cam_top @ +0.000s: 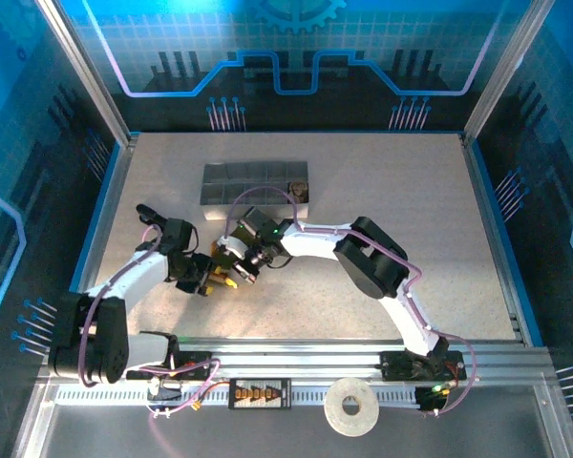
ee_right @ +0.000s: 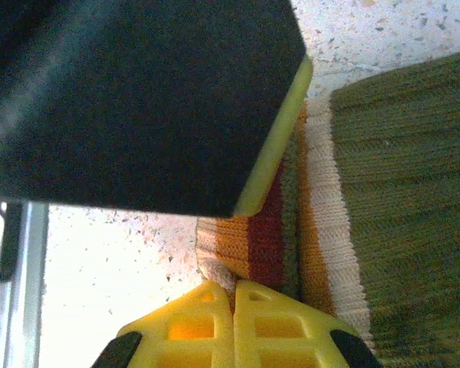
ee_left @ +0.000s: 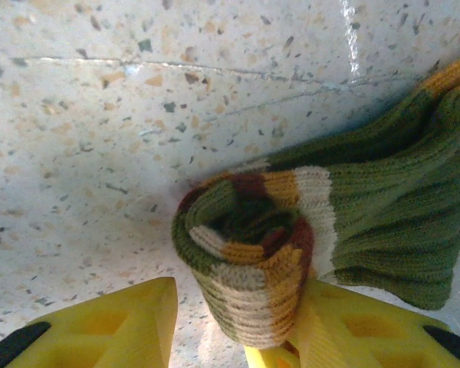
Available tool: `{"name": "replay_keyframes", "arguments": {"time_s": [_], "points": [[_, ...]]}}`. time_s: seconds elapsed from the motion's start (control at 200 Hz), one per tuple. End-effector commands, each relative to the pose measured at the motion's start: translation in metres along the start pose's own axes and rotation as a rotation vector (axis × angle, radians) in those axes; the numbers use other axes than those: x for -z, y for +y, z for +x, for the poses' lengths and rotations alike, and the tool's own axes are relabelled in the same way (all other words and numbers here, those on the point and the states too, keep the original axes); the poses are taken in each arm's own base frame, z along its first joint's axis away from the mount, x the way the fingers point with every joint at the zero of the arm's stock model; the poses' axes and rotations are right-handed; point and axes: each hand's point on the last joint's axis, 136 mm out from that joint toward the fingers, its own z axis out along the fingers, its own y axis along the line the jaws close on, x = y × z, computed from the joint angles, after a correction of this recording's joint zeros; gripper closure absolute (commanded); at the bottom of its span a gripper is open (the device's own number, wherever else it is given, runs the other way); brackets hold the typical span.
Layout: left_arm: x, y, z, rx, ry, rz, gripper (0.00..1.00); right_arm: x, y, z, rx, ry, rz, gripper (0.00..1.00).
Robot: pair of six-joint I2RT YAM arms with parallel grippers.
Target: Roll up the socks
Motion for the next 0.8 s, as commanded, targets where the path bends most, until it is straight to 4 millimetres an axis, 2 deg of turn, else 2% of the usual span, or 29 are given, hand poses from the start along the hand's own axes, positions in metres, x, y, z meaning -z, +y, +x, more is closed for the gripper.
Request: {"name": "replay_keyframes", "arguments": {"time_s": [0.0,0.1,0.205,0.385,0.41,0.435,0.515,0.575,0.675,0.795], "points": [[-0.009,0.011,-0.001,-0.010,-0.002,-0.049,0.62,-0.024,-0.039,0.118,-0.301,0.321,0.092,1.00],[-0.015,0.015,-0.004,-0.007,-0.013,-0.084,0.68,-0.024,-0.039,0.120,-0.331,0.331,0.076,1.00],[-0.021,0.028,-0.003,0.009,0.001,-0.178,0.75,-0.023,-0.039,0.118,-0.336,0.319,0.072,1.00],[-0.023,0.060,0.005,0.051,0.022,-0.384,0.77,-0.017,-0.034,0.104,-0.236,0.267,0.080,0.99],[-0.022,0.063,0.005,0.059,0.018,-0.403,0.77,-0.017,-0.033,0.104,-0.208,0.262,0.082,0.97],[-0.021,0.065,0.005,0.067,0.012,-0.416,0.78,-0.012,-0.027,0.092,-0.155,0.228,0.090,0.95],[-0.019,0.070,0.005,0.084,0.009,-0.457,0.81,-0.004,-0.018,0.077,-0.014,0.157,0.126,0.86],[-0.016,0.070,0.005,0.088,0.008,-0.477,0.81,0.005,-0.011,0.066,0.104,0.092,0.173,0.75],[-0.014,0.067,0.005,0.089,0.009,-0.501,0.82,0.020,0.004,0.049,0.359,-0.032,0.315,0.58],[-0.013,0.065,0.004,0.091,0.008,-0.527,0.84,0.040,0.015,0.028,0.596,-0.141,0.525,0.47]]}}
